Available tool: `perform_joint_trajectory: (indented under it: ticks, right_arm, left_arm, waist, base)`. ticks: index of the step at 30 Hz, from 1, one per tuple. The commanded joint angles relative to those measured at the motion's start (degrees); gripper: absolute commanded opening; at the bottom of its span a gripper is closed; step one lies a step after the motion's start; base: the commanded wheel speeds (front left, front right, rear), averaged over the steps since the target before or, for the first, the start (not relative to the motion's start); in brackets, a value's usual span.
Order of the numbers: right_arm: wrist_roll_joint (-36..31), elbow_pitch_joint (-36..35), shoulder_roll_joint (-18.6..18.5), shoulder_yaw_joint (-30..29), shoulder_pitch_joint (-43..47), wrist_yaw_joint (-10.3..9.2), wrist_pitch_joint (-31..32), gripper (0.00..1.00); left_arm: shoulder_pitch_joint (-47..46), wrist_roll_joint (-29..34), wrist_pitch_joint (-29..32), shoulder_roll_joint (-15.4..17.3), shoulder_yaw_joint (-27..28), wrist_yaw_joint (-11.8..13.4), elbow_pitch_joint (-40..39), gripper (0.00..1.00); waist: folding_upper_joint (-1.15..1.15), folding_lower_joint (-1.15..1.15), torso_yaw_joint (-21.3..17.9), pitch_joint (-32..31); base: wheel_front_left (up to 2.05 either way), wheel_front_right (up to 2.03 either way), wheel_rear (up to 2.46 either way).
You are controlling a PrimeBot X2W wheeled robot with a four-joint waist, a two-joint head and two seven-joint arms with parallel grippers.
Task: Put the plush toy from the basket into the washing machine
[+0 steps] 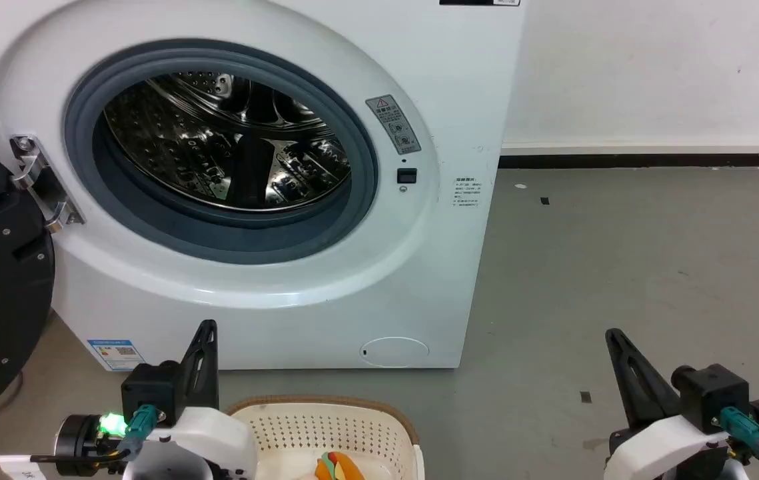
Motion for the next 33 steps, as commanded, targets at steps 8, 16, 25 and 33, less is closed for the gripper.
perform_joint_trajectory:
  ticks: [8, 16, 25, 33]
  right_arm:
    - [-0.4, 0.2, 0.0, 0.0, -0.7, -0.04, 0.1, 0.0]
    - [-0.4, 0.2, 0.0, 0.0, -0.7, -0.04, 0.1, 0.0]
    - [-0.4, 0.2, 0.0, 0.0, -0.7, -0.04, 0.1, 0.0]
    - [0.2, -0.1, 0.0, -0.2, 0.0, 0.0, -0.3, 1.0]
  left_arm:
    - [0.8, 0.5, 0.0, 0.0, 0.2, -0.2, -0.3, 0.0]
    - [0.8, 0.5, 0.0, 0.0, 0.2, -0.2, -0.3, 0.0]
    - [0.8, 0.5, 0.0, 0.0, 0.2, -0.2, -0.3, 0.0]
    - [0.0, -0.1, -0.3, 0.0, -0.1, 0.3, 0.1, 1.0]
  waist:
    - [0.0, 0.0, 0.0, 0.0]
    - [0.0, 0.0, 0.0, 0.0]
    - [0.0, 0.0, 0.0, 0.0]
    - [0.0, 0.0, 0.0, 0.0]
  base:
    - [0.0, 0.0, 0.0]
    - [0.0, 0.0, 0.0]
    - [0.0, 0.0, 0.0]
    - [0.0, 0.0, 0.0]
